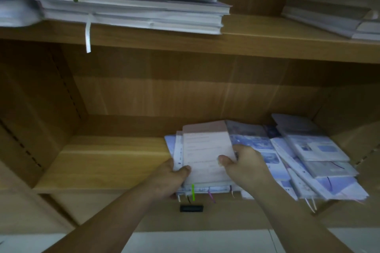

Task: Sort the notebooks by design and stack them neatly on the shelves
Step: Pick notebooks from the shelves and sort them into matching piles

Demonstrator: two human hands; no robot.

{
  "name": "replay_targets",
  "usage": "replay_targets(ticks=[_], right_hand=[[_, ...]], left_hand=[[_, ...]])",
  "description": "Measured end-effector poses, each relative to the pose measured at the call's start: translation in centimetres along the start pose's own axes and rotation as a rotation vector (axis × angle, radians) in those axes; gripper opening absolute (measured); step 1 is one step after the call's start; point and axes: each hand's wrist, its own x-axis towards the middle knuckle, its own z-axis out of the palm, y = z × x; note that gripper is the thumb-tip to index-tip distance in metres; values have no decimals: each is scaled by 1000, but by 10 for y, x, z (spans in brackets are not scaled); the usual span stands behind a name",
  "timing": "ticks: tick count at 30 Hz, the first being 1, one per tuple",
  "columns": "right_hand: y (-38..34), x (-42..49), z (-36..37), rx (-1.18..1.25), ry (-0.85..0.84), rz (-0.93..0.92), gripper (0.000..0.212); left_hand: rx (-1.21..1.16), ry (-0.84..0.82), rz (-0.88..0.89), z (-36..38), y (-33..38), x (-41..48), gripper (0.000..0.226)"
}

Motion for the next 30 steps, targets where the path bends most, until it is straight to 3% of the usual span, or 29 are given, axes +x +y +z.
replay_targets(ticks=[5, 11, 13, 15, 18, 21, 26, 30], right_hand=[[-4, -2, 5, -125, -79, -88, 46], [9, 6, 10, 8, -145, -93, 62], [6, 0, 4, 114, -140, -98, 55], [2, -6, -7, 301, -117, -57, 34], [5, -14, -28, 556, -246, 47, 53], [7, -25, -40, 714, -336, 95, 59], [0, -61, -68, 554, -322, -69, 62], [-10, -112, -93, 380, -283, -197, 86]], left_hand=[[-143, -11, -17, 8, 0, -8, 18], [-342, 2, -29, 5, -2, -14, 20], [-433, -8, -38, -1, 2, -18, 24], [-592, -47, -58, -6, 10, -26, 28], [-713, -95, -16, -13, 22, -47, 30], [-560, -146, 121, -16, 25, -74, 28], [-244, -100, 351, -19, 26, -115, 33], [-51, -75, 492, -23, 29, -148, 41]])
